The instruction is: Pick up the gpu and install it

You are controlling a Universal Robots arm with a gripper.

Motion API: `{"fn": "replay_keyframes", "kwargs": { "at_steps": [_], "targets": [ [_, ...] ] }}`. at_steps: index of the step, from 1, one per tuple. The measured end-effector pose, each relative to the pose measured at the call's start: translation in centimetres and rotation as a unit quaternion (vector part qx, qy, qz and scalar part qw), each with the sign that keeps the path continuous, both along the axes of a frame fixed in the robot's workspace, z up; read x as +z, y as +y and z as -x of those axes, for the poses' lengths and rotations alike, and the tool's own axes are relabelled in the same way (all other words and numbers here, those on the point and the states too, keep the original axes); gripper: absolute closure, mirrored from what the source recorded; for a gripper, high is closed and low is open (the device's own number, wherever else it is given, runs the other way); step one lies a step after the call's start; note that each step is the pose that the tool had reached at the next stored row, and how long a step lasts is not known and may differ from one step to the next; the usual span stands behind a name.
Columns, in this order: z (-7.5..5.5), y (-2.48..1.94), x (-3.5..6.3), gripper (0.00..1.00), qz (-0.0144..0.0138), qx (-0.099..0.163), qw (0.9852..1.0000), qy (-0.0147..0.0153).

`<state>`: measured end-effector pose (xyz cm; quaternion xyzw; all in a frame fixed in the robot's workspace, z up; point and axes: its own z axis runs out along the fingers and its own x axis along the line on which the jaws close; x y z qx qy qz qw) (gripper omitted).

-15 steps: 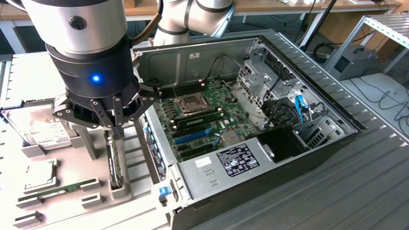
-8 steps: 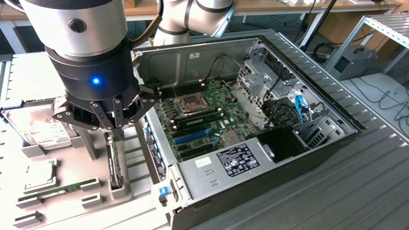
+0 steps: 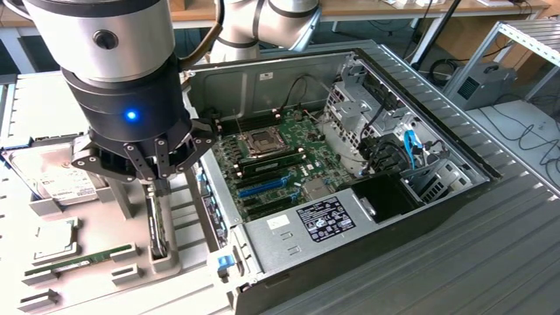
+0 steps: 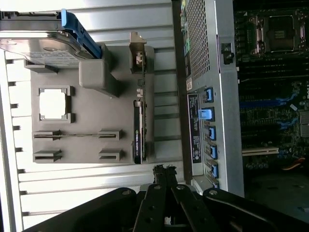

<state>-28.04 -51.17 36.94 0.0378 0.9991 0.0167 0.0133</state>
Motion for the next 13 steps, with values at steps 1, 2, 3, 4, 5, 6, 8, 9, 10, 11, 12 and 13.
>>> {"fn": "replay_keyframes", "kwargs": {
  "at_steps": [1,2,3,4,5,6,8,9,10,11,12,13],
  "targets": [
    [0.0,-0.06,-0.01,0.89,0.0,0.0,1.0,0.0],
    [0.01,-0.13,-0.01,0.89,0.0,0.0,1.0,0.0],
    [0.01,-0.21,0.0,0.89,0.0,0.0,1.0,0.0],
    [0.01,-0.27,0.0,0.89,0.0,0.0,1.0,0.0],
    [0.01,-0.34,-0.01,0.89,0.0,0.0,1.0,0.0],
    [0.02,-0.37,0.0,0.89,0.0,0.0,1.0,0.0],
    [0.02,-0.37,-0.01,0.89,0.0,0.0,1.0,0.0],
    [0.01,-0.37,0.0,0.89,0.0,0.0,1.0,0.0],
    [0.01,-0.38,-0.01,0.89,0.0,0.0,1.0,0.0],
    [0.01,-0.38,-0.01,0.89,0.0,0.0,1.0,0.0],
    [0.01,-0.38,-0.01,0.89,0.0,0.0,1.0,0.0],
    [0.01,-0.38,-0.01,0.89,0.0,0.0,1.0,0.0]
  ]
}}
